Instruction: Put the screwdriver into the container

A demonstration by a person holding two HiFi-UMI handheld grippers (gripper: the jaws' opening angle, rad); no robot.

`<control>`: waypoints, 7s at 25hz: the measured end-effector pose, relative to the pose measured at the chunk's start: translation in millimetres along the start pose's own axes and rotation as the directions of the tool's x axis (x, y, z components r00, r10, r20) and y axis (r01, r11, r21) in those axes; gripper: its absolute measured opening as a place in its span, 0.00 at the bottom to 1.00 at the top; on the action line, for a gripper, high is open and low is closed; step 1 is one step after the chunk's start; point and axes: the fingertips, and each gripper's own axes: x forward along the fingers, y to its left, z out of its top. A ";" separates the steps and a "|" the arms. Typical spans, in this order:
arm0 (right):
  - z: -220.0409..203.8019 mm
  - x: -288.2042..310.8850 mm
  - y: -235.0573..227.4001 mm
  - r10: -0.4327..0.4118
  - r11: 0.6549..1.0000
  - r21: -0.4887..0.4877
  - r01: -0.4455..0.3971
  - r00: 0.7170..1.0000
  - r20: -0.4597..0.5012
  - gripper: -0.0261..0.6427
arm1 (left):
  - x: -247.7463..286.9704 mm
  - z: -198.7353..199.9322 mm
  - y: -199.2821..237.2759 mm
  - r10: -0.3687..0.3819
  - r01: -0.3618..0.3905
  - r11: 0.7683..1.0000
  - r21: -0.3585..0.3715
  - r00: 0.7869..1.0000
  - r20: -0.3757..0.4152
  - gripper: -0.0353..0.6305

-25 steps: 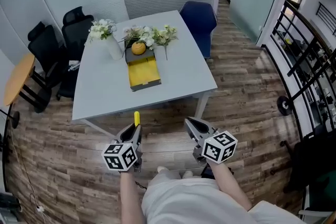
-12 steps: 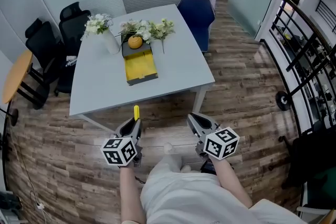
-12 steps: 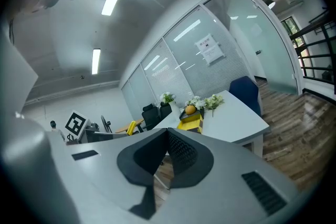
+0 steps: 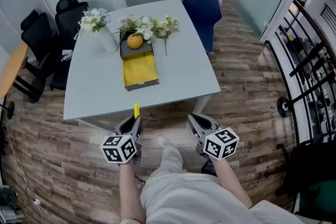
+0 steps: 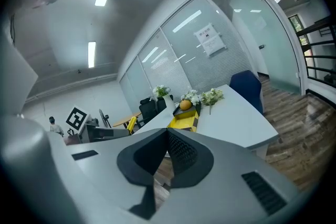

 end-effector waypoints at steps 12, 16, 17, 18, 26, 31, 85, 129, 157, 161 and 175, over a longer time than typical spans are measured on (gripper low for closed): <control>52.0 173.3 -52.6 0.057 0.998 -0.021 -0.060 0.992 -0.114 0.06 | 118.8 73.1 102.5 0.041 -0.045 0.997 -0.061 0.998 -0.056 0.16; 66.1 213.6 -72.5 0.048 0.999 -0.016 -0.051 0.990 -0.129 0.06 | 152.3 93.1 128.3 0.037 -0.042 0.997 -0.062 0.996 -0.076 0.16; 68.6 222.7 -76.6 0.046 0.999 -0.013 -0.048 0.990 -0.132 0.06 | 159.8 96.6 134.2 0.036 -0.041 0.997 -0.065 0.996 -0.081 0.16; 70.1 231.2 -80.1 0.044 0.999 -0.011 -0.046 0.990 -0.136 0.06 | 166.8 99.6 139.3 0.033 -0.039 0.997 -0.067 0.996 -0.085 0.16; 84.4 276.6 -95.5 0.021 1.000 -0.012 -0.023 0.990 -0.138 0.06 | 207.0 122.5 162.2 -0.012 0.006 0.998 -0.056 0.995 -0.102 0.16; 90.1 279.2 -100.4 -0.001 1.000 -0.012 -0.001 0.991 -0.134 0.06 | 216.4 130.7 161.4 -0.035 0.029 0.998 -0.058 0.995 -0.098 0.16; 74.3 364.3 -150.6 0.060 0.998 0.032 -0.053 0.963 -0.262 0.06 | 294.3 97.6 197.2 -0.030 0.005 0.996 -0.090 0.959 -0.283 0.16; 52.9 385.9 -194.2 0.031 0.997 0.083 -0.003 0.941 -0.337 0.06 | 352.9 37.1 193.4 -0.007 0.078 0.991 0.112 0.846 -0.533 0.16; 80.3 356.8 -175.2 -0.015 1.000 -0.002 0.015 0.962 -0.274 0.06 | 339.4 60.8 190.5 0.046 0.052 0.979 0.195 0.885 -0.464 0.22; 83.6 351.5 -166.5 -0.028 0.998 -0.055 0.013 0.962 -0.271 0.06 | 328.3 74.5 187.4 0.060 0.037 0.976 0.215 0.903 -0.426 0.20; 106.9 327.2 -128.6 -0.019 0.988 -0.156 -0.010 0.982 -0.186 0.06 | 275.5 128.7 165.5 0.052 -0.024 0.989 0.143 0.979 -0.199 0.13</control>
